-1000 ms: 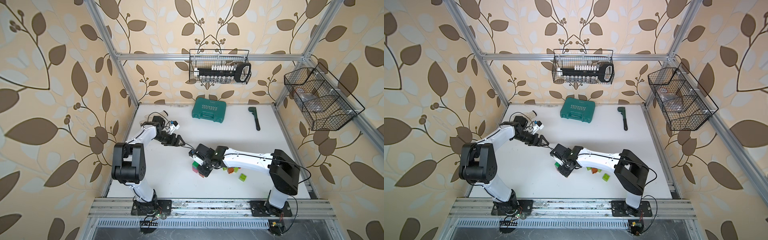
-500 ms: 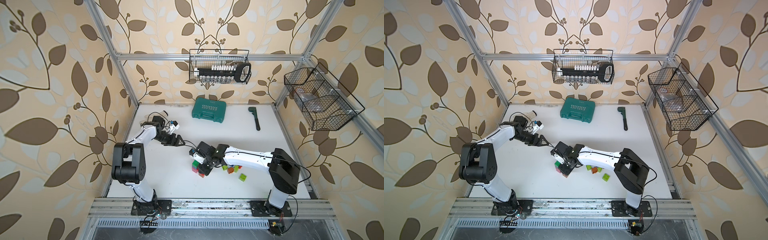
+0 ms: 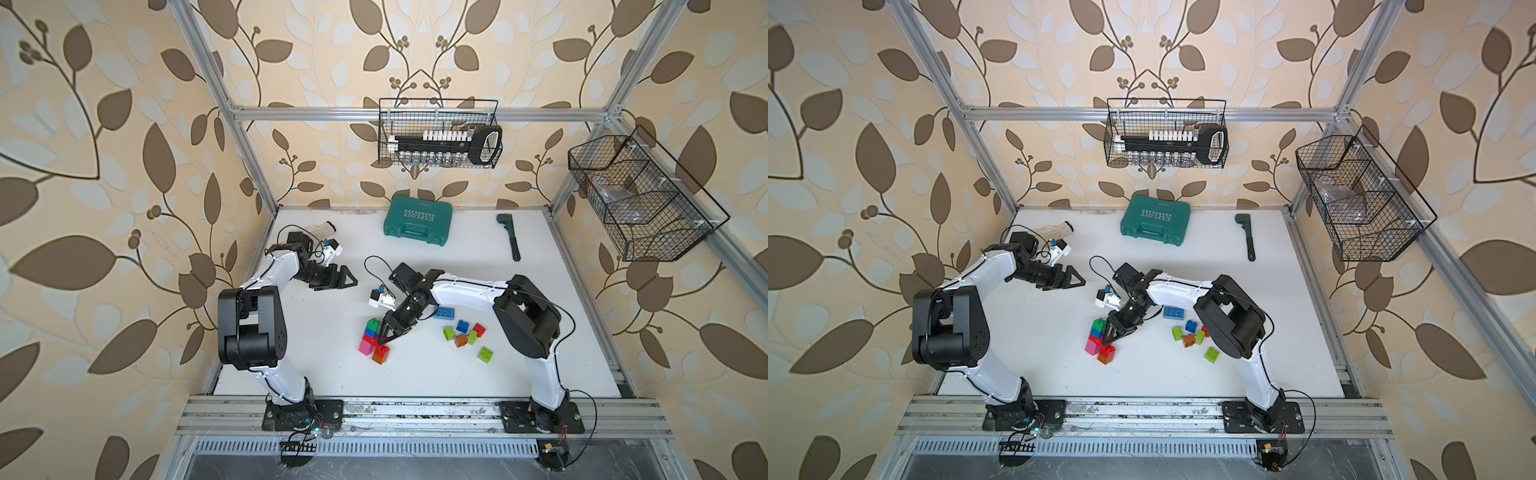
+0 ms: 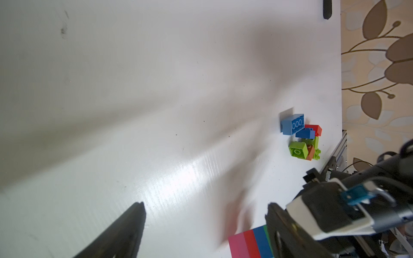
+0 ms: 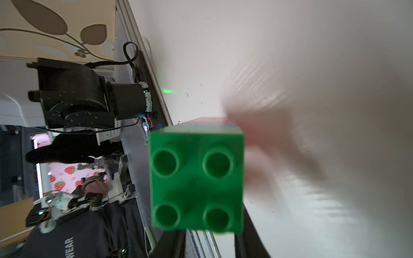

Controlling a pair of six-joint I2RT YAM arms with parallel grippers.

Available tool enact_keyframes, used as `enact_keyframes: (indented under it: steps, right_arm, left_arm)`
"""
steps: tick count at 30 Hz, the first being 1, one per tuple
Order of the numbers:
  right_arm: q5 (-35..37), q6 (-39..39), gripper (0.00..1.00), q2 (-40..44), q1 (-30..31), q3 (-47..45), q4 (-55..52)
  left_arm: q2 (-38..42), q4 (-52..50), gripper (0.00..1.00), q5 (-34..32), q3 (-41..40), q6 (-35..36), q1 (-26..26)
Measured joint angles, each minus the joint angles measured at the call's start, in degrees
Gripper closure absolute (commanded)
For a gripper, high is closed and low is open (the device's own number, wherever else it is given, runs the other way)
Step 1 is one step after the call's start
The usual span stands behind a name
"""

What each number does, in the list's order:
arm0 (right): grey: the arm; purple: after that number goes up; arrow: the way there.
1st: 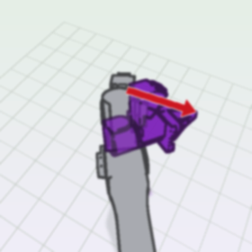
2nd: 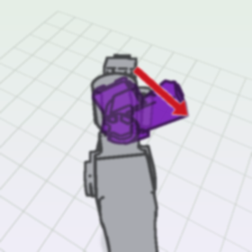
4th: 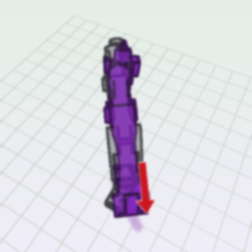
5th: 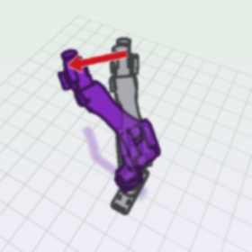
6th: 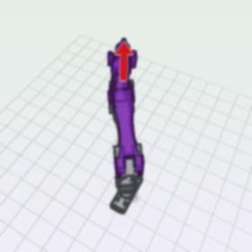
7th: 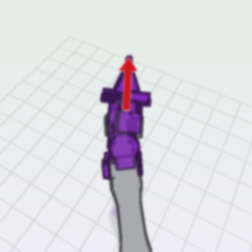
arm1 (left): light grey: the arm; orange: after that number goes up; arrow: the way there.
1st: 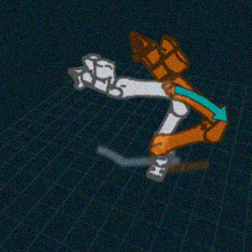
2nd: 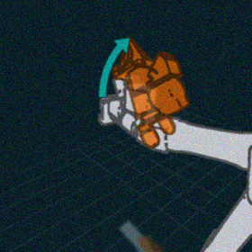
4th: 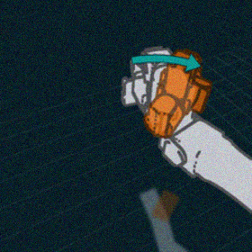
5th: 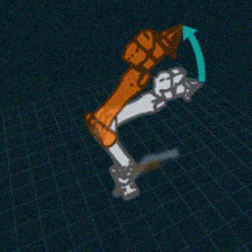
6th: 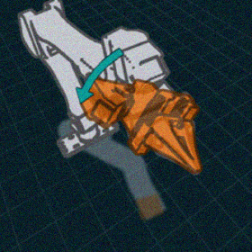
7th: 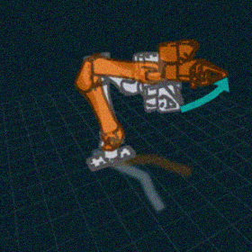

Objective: Assemble the letter h with lego
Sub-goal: Pick up the lego brick from the center of the board, then place the lego brick at the center of the board.

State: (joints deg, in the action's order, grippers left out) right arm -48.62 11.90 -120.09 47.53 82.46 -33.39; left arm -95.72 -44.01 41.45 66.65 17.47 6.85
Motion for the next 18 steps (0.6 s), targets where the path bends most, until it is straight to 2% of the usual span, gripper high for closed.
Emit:
enact_keyframes:
  steps: [4,10,18]
  right_arm:
    - [-5.88,-1.05,0.77,-4.57,-0.35,3.28,-2.05]
    - [-7.85,-1.11,0.59,-6.54,-2.89,4.76,-3.93]
    - [-4.68,-1.42,0.56,-6.34,-6.64,4.66,-5.7]
  left_arm:
    - [0.79,0.07,0.13,0.13,-0.02,0.04,0.46]
    - [0.87,-0.07,0.13,0.33,-0.46,0.17,0.48]
    - [0.87,-0.2,0.13,0.66,-0.46,0.35,0.48]
